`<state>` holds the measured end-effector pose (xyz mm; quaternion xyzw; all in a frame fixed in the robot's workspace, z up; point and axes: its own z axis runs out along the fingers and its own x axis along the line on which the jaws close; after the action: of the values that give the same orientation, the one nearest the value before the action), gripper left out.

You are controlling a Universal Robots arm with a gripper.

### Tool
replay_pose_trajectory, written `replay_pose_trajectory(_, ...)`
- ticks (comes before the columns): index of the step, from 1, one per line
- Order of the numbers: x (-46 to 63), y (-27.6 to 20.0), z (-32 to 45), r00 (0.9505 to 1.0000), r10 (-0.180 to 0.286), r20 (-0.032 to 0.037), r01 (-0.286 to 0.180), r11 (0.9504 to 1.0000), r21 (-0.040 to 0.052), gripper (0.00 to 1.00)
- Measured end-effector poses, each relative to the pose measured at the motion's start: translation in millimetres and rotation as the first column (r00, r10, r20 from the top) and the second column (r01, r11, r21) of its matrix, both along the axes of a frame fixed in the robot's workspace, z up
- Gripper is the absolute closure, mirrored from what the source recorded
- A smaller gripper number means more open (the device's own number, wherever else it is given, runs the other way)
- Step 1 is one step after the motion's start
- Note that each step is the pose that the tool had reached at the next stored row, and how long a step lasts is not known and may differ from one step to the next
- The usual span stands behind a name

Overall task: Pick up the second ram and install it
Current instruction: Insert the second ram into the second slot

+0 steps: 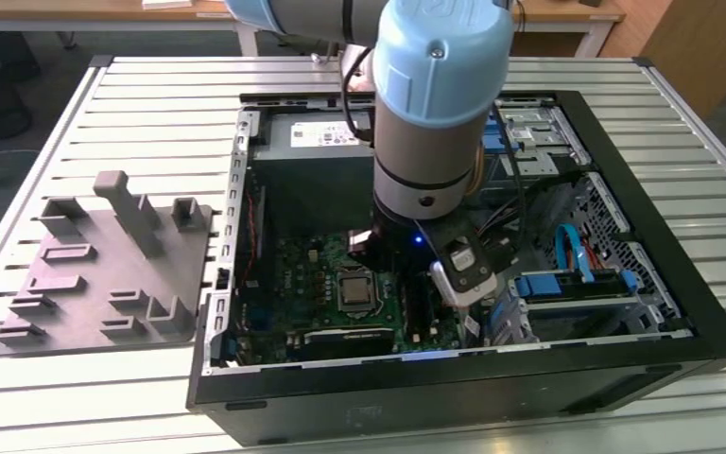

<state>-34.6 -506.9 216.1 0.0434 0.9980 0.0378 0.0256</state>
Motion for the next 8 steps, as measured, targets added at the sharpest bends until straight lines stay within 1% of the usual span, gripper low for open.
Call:
replay_pose_trajectory(3,0.2,0.5,-2.5,1.0,0.0,0.0,0.0,1.0,0.0001,0.86)
replay_pose_trajectory(8,0.2,2.4,-3.3,1.0,0.003,0.0001,-0.003,1.0,0.0003,0.86)
